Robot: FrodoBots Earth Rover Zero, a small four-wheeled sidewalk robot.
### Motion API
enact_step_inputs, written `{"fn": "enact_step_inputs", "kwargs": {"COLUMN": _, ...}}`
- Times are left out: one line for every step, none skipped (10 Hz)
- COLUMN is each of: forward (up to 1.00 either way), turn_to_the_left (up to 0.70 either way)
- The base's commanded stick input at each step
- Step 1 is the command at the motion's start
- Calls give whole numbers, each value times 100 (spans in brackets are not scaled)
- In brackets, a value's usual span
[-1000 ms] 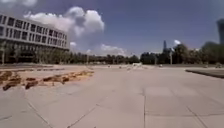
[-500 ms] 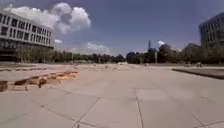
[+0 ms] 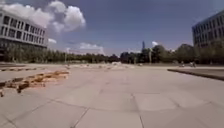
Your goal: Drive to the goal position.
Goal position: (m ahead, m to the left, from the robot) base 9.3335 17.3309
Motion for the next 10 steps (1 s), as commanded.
{"fn": "enact_step_inputs", "kwargs": {"forward": 85, "turn_to_the_left": 0}}
{"fn": "enact_step_inputs", "kwargs": {"forward": 85, "turn_to_the_left": 0}}
{"fn": "enact_step_inputs", "kwargs": {"forward": 85, "turn_to_the_left": 0}}
{"fn": "enact_step_inputs", "kwargs": {"forward": 85, "turn_to_the_left": 0}}
{"fn": "enact_step_inputs", "kwargs": {"forward": 85, "turn_to_the_left": 0}}
{"fn": "enact_step_inputs", "kwargs": {"forward": 85, "turn_to_the_left": 0}}
{"fn": "enact_step_inputs", "kwargs": {"forward": 85, "turn_to_the_left": 0}}
{"fn": "enact_step_inputs", "kwargs": {"forward": 85, "turn_to_the_left": 0}}
{"fn": "enact_step_inputs", "kwargs": {"forward": 85, "turn_to_the_left": 0}}
{"fn": "enact_step_inputs", "kwargs": {"forward": 85, "turn_to_the_left": 0}}
